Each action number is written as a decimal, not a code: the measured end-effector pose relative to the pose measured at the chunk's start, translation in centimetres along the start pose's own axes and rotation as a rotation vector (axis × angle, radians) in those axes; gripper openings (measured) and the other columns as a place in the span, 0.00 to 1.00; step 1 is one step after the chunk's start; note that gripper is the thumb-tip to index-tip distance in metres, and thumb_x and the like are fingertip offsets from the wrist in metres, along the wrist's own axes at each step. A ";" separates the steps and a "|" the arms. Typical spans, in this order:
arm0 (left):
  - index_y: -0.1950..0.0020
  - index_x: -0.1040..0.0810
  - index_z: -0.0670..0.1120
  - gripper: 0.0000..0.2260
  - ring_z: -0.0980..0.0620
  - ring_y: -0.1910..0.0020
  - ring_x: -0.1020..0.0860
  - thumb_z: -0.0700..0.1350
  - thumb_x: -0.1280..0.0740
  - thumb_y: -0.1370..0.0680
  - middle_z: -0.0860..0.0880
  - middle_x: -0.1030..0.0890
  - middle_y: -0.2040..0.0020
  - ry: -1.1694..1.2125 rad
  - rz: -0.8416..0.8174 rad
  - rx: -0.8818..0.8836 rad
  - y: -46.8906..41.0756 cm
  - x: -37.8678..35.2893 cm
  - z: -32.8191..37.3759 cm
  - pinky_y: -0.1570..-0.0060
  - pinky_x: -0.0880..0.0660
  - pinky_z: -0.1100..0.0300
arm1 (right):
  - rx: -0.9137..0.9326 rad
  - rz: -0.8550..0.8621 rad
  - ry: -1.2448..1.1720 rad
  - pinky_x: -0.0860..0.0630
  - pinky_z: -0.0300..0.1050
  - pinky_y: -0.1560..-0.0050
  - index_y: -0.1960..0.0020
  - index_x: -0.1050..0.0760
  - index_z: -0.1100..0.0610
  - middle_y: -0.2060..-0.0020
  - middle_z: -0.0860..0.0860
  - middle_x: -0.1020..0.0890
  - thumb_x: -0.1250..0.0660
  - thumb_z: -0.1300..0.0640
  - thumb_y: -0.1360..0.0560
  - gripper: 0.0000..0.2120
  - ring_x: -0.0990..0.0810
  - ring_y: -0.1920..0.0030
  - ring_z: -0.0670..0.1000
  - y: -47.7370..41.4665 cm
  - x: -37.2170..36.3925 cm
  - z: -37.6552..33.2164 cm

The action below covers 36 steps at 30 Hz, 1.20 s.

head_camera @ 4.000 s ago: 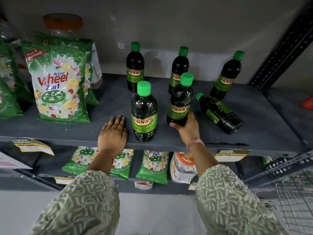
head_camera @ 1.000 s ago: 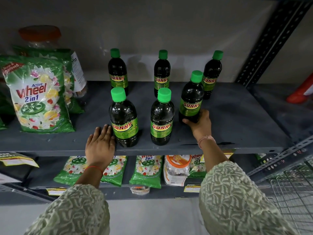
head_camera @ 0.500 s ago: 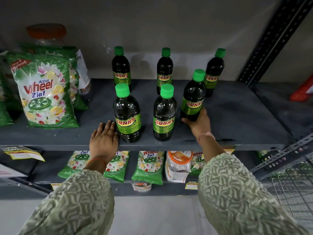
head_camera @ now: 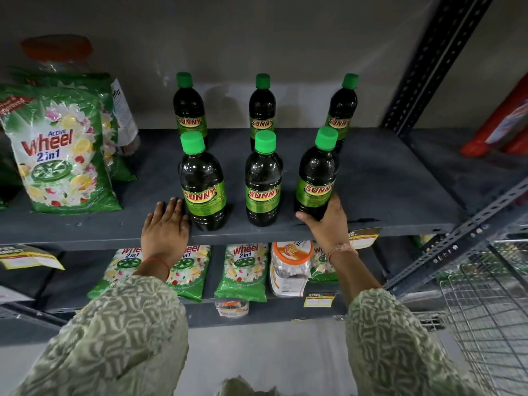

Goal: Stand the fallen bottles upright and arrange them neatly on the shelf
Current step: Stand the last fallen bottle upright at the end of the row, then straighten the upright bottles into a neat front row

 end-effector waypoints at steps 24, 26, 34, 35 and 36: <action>0.36 0.31 0.39 0.31 0.47 0.45 0.26 0.48 0.25 0.34 0.39 0.24 0.41 0.771 0.191 0.045 7.6 0.9 11.4 0.45 0.29 0.56 | 0.076 -0.025 -0.023 0.28 0.49 0.38 0.33 0.35 0.58 0.39 0.56 0.24 0.22 0.54 0.40 0.40 0.26 0.39 0.54 -0.6 1.2 0.0; 0.32 0.35 0.41 0.39 0.44 0.38 0.28 0.49 0.22 0.38 0.40 0.27 0.35 0.817 0.115 0.122 5.8 -0.5 12.1 0.37 0.29 0.49 | 0.089 -0.017 -0.016 0.28 0.48 0.39 0.35 0.33 0.59 0.41 0.57 0.22 0.22 0.53 0.39 0.37 0.25 0.40 0.55 -0.6 1.2 0.1; 0.41 0.27 0.41 0.25 0.46 0.44 0.25 0.40 0.24 0.35 0.41 0.21 0.43 0.801 0.151 0.126 3.6 -0.9 14.4 0.45 0.32 0.60 | 0.119 -0.002 -0.020 0.30 0.40 0.45 0.39 0.30 0.59 0.45 0.56 0.20 0.22 0.53 0.39 0.32 0.23 0.44 0.54 -1.0 3.1 1.1; 0.41 0.27 0.41 0.24 0.48 0.45 0.25 0.40 0.24 0.35 0.41 0.21 0.43 0.817 0.155 0.118 3.7 -0.9 14.5 0.46 0.32 0.61 | 0.119 0.005 -0.015 0.29 0.40 0.46 0.39 0.30 0.59 0.46 0.56 0.20 0.22 0.53 0.39 0.32 0.23 0.44 0.54 -1.2 3.7 1.4; 0.41 0.27 0.41 0.24 0.50 0.47 0.25 0.40 0.24 0.35 0.42 0.21 0.44 0.833 0.153 0.108 3.7 -0.9 14.9 0.46 0.32 0.61 | 0.114 0.014 -0.012 0.28 0.41 0.46 0.40 0.29 0.59 0.46 0.56 0.19 0.22 0.53 0.39 0.31 0.22 0.45 0.54 -1.5 4.5 1.9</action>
Point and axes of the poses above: each hand's wrist, its own y-axis away from the middle knuckle, its own x-axis out of the back of the hand, z = x × y, the point moved 7 cm from there along -y, towards the middle knuckle
